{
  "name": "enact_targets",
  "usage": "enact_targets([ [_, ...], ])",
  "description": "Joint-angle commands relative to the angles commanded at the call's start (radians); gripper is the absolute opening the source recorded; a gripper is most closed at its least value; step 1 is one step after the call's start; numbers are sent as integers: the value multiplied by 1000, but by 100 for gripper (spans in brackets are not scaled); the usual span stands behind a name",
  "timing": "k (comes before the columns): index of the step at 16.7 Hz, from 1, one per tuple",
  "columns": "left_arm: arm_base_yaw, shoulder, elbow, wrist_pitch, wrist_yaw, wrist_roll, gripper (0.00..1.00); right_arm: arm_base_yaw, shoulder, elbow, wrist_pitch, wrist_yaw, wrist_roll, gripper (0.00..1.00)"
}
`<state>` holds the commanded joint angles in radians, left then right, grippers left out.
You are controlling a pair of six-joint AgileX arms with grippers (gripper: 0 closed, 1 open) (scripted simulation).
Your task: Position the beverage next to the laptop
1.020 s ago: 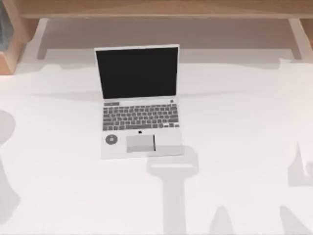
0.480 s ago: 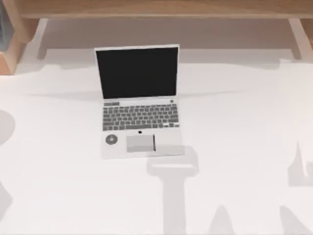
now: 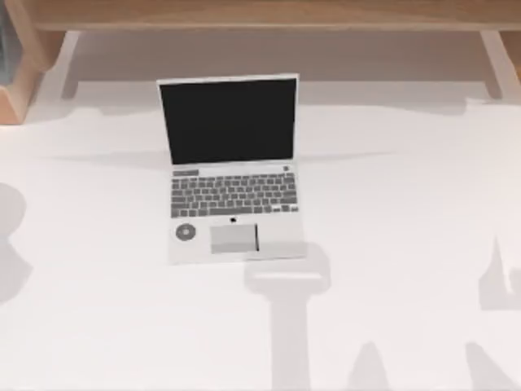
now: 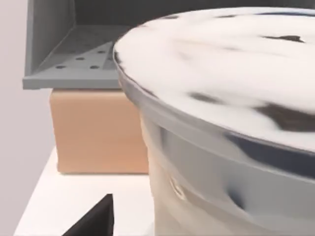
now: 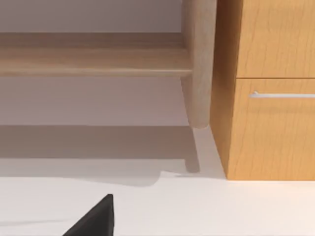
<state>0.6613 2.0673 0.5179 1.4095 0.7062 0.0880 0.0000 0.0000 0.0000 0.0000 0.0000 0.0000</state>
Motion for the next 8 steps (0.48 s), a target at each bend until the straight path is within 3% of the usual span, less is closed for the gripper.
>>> enact_targets([
  [6,-27,18,30,-8,-26,-5,100,0,0,0,0,0,0,100],
  [8,-27,18,30,-8,-26,-5,85,0,0,0,0,0,0,100],
])
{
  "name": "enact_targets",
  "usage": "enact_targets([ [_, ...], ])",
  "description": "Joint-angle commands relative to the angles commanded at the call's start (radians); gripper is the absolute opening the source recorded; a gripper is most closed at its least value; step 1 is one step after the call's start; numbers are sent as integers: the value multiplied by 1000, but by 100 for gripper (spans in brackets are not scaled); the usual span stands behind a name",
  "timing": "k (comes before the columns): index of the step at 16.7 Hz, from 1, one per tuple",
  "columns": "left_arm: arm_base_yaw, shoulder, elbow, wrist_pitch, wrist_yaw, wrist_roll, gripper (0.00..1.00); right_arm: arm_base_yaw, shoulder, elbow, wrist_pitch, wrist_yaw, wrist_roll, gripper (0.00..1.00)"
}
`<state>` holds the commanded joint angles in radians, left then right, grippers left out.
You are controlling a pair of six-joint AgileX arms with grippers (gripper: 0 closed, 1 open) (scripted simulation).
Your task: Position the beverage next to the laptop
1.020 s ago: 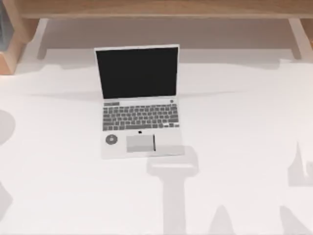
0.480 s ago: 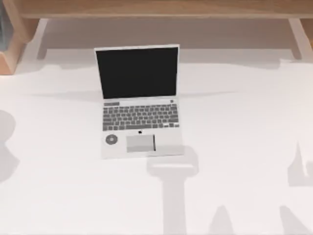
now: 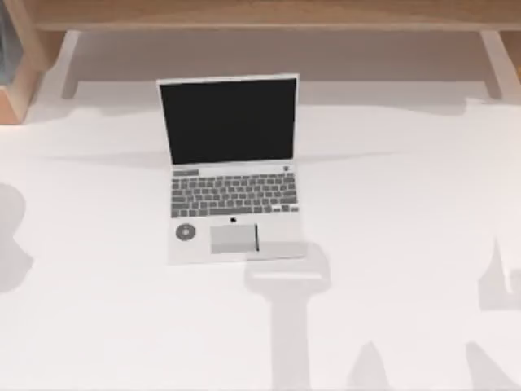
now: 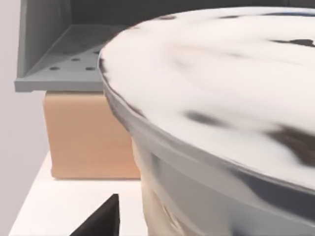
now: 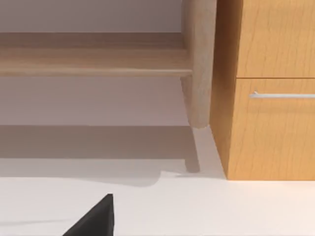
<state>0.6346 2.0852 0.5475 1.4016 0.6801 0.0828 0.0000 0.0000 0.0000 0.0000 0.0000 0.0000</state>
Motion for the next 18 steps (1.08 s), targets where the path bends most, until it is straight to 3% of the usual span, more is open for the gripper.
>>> enact_targets([
  [11,0,0,0,0,0,0,2,0,0,0,0,0,0,100],
  [18,0,0,0,0,0,0,0,0,0,0,0,0,0,100],
])
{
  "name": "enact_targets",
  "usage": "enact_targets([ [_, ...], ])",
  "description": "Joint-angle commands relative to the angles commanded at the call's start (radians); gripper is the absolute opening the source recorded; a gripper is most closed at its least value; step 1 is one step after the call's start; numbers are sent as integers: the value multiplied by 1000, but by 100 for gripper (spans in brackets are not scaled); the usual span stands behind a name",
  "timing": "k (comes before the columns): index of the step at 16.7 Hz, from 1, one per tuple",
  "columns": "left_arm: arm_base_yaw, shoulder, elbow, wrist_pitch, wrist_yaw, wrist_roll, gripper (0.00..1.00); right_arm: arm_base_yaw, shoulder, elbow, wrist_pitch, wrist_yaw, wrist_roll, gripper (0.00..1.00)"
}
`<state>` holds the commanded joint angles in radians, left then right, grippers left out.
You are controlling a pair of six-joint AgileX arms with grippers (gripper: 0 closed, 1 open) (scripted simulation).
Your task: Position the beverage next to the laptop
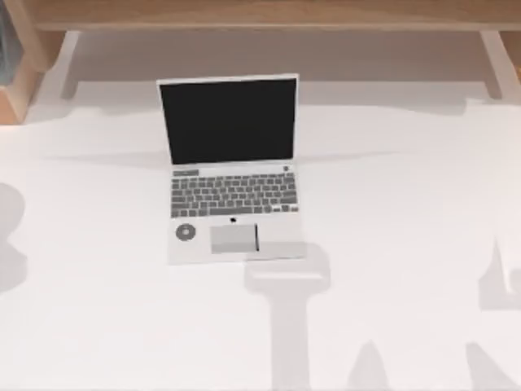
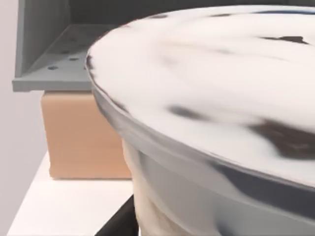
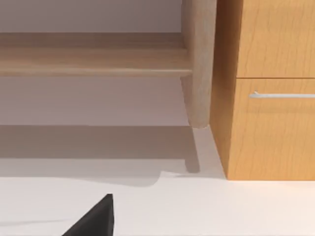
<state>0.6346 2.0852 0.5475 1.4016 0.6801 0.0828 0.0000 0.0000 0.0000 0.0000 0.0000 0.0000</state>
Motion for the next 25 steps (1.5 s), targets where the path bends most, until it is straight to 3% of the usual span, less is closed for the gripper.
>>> enact_targets([
  [14,-25,-74,18,-29,-6,0,0,0,0,0,0,0,0,100],
  [20,-299,-198,82,-1,-109,-32,0,0,0,0,0,0,0,100],
  [25,-642,-260,190,-43,-336,-72,0,0,0,0,0,0,0,100],
])
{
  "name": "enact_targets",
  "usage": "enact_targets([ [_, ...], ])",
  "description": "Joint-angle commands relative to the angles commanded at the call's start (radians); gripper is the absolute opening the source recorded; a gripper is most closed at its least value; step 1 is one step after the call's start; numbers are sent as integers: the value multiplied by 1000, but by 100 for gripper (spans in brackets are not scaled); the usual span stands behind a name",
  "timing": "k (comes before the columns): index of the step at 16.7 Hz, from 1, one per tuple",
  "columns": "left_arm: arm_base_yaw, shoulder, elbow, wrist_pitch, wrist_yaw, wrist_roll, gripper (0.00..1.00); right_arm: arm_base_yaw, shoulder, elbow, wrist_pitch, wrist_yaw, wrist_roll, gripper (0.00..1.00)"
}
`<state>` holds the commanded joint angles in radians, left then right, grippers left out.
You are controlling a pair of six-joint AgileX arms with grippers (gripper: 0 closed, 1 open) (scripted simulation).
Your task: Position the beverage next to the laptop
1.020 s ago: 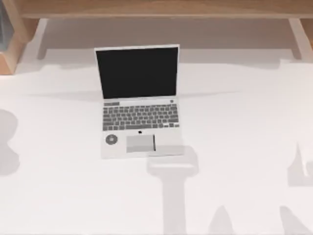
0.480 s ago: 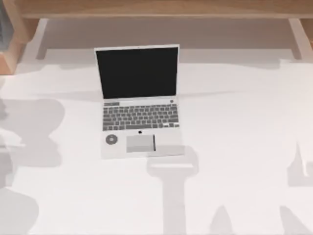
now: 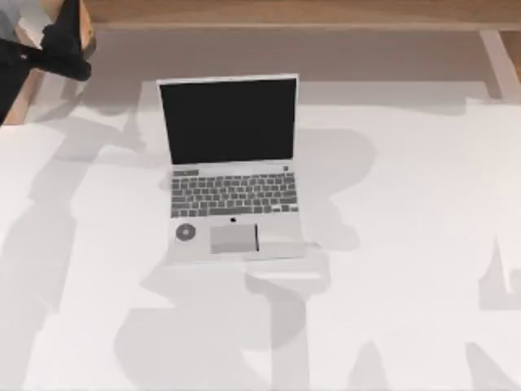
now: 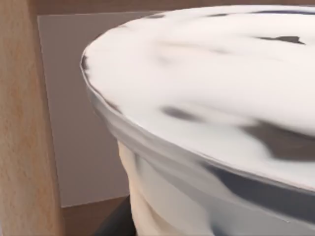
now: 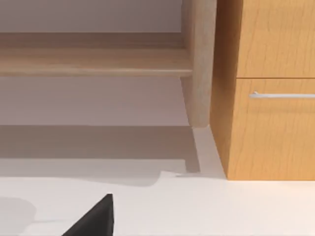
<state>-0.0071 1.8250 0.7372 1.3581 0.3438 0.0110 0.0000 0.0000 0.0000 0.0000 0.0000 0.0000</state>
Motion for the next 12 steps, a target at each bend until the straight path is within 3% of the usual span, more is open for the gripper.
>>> enact_targets([
  [4,-297,9,134,-74,-272,-35,0,0,0,0,0,0,0,100],
  [12,-823,170,394,-300,-906,-108,0,0,0,0,0,0,0,100],
])
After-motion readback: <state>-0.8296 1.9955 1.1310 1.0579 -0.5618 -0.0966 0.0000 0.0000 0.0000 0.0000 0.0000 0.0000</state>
